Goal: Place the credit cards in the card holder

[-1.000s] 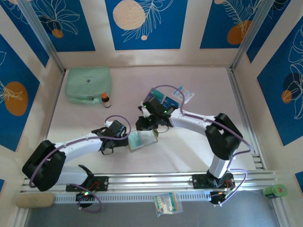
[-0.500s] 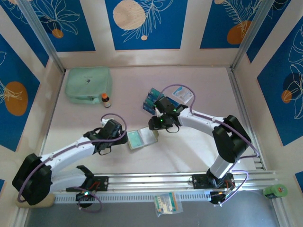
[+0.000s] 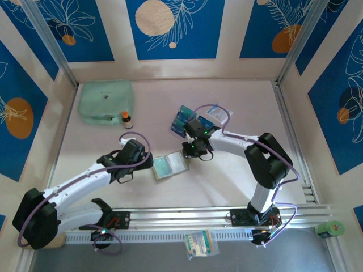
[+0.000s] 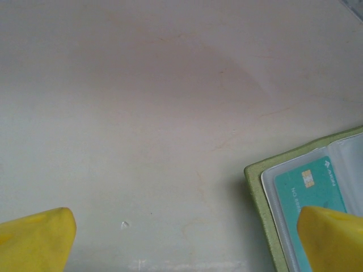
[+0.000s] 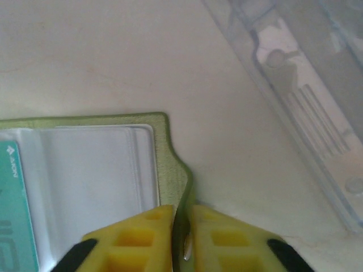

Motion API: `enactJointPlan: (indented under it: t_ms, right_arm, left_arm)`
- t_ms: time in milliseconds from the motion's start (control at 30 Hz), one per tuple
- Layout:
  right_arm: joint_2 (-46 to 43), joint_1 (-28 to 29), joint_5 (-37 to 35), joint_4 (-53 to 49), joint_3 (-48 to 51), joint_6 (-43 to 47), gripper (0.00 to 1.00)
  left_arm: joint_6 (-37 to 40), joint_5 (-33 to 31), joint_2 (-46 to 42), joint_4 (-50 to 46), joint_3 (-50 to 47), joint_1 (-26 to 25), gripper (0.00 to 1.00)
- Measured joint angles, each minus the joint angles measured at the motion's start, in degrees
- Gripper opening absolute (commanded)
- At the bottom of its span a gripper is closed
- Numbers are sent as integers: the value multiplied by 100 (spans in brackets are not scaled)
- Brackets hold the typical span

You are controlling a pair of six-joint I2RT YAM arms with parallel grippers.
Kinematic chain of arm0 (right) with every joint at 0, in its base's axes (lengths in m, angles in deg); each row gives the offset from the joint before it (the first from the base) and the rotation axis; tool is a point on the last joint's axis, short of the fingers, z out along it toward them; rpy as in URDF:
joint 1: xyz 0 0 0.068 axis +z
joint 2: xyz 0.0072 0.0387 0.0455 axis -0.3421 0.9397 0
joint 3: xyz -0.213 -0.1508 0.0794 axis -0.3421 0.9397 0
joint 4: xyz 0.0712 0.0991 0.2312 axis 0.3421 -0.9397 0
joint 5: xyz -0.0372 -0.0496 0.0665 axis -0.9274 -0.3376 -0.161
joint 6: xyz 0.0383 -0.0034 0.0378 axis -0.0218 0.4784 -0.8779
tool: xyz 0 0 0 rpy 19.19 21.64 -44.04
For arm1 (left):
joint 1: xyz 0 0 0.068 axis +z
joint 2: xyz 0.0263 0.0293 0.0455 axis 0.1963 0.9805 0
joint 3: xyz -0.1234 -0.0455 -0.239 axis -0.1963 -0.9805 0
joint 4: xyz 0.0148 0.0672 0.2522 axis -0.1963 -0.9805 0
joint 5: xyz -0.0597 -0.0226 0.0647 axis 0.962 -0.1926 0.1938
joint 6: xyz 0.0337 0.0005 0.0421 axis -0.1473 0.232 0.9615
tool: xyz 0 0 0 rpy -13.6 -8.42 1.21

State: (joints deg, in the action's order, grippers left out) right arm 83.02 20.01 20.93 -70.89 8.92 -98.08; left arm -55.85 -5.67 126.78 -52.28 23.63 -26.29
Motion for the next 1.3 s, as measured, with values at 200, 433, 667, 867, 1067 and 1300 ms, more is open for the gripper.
enactJointPlan:
  t_ms: [200,433,667,867,1067,1300]
  right_arm:
    - [-195,-50,4,133,348,-11,0]
    - [-737,68,22,208,903,-247,0]
    - [-1032,111,0,260,1215,-483,12]
    - [-1239,57,2,179,1244,-564,19]
    - [-1779,46,109,164,1217,-769,17]
    - [-1722,127,409,597,1185,-1399,10]
  left_arm:
    - [20,63,2,-48,164,0,100]
    - [118,212,63,-44,365,0,100]
    - [170,426,192,-44,461,0,100]
    - [173,619,247,-33,627,0,100]
    - [216,719,356,55,813,-39,100]
    - [260,774,667,149,898,-313,100]
